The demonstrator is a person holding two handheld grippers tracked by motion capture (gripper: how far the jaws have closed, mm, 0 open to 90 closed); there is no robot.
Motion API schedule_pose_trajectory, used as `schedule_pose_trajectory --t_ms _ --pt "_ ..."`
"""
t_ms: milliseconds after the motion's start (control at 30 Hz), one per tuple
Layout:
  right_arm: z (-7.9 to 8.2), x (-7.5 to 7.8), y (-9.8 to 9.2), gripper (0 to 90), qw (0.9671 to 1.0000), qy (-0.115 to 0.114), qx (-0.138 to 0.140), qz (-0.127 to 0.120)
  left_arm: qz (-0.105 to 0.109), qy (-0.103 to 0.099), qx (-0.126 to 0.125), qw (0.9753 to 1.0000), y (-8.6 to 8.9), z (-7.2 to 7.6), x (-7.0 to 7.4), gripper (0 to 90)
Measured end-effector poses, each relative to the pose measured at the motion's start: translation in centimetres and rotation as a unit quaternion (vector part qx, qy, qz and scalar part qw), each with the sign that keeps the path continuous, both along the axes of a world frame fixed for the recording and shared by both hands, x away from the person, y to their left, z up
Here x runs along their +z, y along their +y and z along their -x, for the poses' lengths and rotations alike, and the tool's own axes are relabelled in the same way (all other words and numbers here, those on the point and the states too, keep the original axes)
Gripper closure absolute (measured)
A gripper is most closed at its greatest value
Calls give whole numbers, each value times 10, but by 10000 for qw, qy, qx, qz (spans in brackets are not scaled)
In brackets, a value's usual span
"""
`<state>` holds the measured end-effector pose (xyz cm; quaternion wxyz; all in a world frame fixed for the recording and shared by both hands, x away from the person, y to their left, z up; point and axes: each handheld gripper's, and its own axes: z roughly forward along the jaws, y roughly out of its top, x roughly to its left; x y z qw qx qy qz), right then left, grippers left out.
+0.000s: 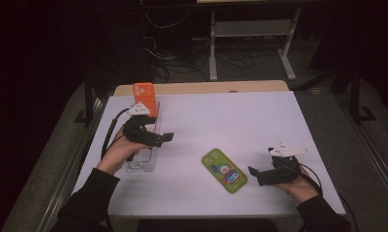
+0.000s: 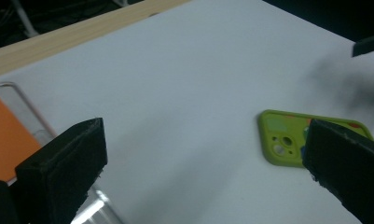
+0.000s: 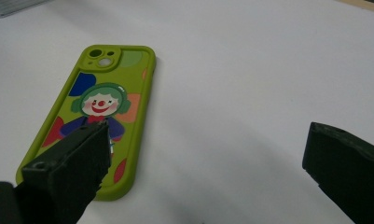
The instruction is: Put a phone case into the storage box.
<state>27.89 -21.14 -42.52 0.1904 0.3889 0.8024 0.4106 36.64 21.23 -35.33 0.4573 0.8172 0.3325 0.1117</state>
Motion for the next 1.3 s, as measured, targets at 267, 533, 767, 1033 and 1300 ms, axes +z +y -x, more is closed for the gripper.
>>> schedule_pose_trajectory --t_ms 267,533,767,1033,1300 --pt "-3 0 3 1 9999 83 59 -40 29 6 -395 9992 -17 18 -7 0" --pt "-7 4 5 1 9998 153 -31 -88 -56 1 -772 9970 -27 41 -19 0" --pt "-11 12 18 31 9992 368 126 -100 6 -17 -921 9958 -37 47 -25 0" --pt "-8 14 45 255 9955 635 694 -127 -10 55 -864 9962 -38 45 -28 0" --pt "-1 10 73 600 9869 899 1338 -29 -12 68 -890 9960 -39 46 -29 0"
